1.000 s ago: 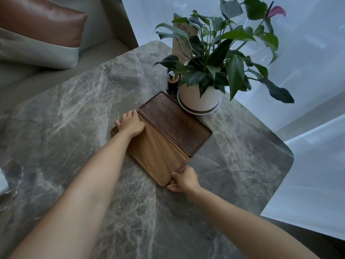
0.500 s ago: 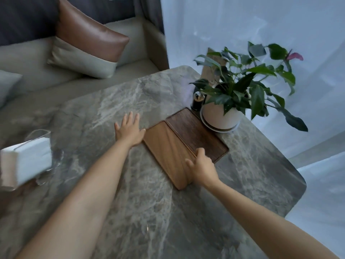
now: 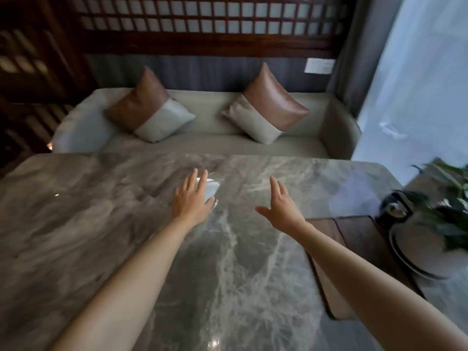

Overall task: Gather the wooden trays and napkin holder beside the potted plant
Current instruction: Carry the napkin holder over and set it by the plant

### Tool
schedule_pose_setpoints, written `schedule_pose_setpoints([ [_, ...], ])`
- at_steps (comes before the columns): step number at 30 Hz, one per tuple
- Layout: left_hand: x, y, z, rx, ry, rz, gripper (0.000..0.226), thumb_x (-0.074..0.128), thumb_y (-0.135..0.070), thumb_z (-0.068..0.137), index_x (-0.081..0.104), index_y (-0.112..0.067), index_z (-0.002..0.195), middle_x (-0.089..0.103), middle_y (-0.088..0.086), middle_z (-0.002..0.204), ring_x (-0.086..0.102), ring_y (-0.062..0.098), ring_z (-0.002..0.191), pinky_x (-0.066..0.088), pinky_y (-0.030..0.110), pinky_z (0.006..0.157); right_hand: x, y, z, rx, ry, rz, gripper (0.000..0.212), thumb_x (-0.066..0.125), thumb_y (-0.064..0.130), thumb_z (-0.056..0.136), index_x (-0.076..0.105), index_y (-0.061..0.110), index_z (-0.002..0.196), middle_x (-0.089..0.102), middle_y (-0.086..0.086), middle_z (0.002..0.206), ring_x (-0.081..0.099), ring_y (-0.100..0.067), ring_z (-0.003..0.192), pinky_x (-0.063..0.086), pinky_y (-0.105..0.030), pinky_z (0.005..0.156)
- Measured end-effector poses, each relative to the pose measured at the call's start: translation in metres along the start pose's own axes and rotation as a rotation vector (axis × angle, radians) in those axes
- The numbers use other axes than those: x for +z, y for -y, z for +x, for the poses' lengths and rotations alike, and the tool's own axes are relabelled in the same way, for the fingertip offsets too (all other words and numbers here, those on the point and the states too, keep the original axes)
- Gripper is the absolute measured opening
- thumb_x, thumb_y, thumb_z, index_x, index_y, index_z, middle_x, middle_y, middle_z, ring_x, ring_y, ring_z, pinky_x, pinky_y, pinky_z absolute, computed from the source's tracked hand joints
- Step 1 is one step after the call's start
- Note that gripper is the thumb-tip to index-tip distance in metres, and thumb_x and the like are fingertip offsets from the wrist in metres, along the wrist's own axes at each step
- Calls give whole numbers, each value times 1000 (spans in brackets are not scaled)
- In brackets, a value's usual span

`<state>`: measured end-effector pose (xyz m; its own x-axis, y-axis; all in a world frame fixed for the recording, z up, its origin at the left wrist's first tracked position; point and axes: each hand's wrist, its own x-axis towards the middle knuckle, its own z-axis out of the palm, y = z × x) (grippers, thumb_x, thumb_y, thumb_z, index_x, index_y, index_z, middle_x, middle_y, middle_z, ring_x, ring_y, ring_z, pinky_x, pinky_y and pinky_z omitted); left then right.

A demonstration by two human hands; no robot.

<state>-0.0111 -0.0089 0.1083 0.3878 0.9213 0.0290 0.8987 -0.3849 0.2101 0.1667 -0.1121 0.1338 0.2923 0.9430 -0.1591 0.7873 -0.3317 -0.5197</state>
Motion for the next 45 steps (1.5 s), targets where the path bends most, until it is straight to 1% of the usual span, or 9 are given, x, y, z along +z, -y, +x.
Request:
schedule_pose_setpoints([
  [6,-5,58,-15,-114,-57,-81,80,56,-41,86,12,-18,149,11,9,159,21,25,144,22,41,115,32,49,60,-113,86,-63,97,64,28,82,-6,14,147,-1,-14,157,15,-32,143,24,-41,115],
  [13,21,87,-13,-258,67,-212,97,63,-49,79,4,-18,149,8,10,160,15,23,146,23,41,116,61,80,102,-141,178,-51,108,74,24,73,-5,18,147,-5,-13,158,9,-33,144,21,-43,115],
  [17,38,89,-6,-272,151,-369,103,69,-43,77,2,-12,149,7,12,160,11,26,147,19,40,119,71,84,115,-100,216,61,116,77,29,69,-7,9,146,-6,-13,158,-2,-27,146,12,-37,117],
  [22,56,87,2,-298,180,-466,103,75,-35,73,9,-10,149,18,13,157,23,27,144,29,42,115,87,84,118,22,205,284,116,73,35,72,-11,3,145,-7,-12,158,-1,-25,146,11,-39,119],
  [25,63,87,5,-286,163,-528,89,77,-28,71,27,-12,143,38,13,147,42,29,132,41,42,105,94,85,118,82,191,363,115,72,37,73,-11,2,144,-6,-12,158,3,-26,146,17,-43,119],
  [31,66,78,7,-311,120,-557,45,69,-20,79,49,-3,115,61,17,120,59,35,106,45,36,77,100,83,111,211,241,564,94,56,27,87,-15,6,144,16,-14,155,26,-30,139,27,-38,112],
  [33,67,72,3,-307,120,-555,45,70,-22,79,48,-1,112,61,19,117,59,36,104,42,34,72,102,82,109,221,256,601,82,47,22,91,-13,9,146,30,-17,149,35,-30,133,33,-38,107],
  [39,70,50,-10,-235,130,-656,58,70,-20,78,42,-8,127,61,12,122,59,31,107,49,38,82,103,81,100,309,188,745,45,35,9,92,32,9,138,49,-17,131,50,-28,114,48,-40,84],
  [45,68,29,-25,-209,167,-712,64,69,-16,77,39,-12,133,60,10,125,59,29,110,46,31,80,90,73,83,362,165,833,39,32,1,90,41,5,128,53,-22,128,54,-34,116,51,-43,81],
])
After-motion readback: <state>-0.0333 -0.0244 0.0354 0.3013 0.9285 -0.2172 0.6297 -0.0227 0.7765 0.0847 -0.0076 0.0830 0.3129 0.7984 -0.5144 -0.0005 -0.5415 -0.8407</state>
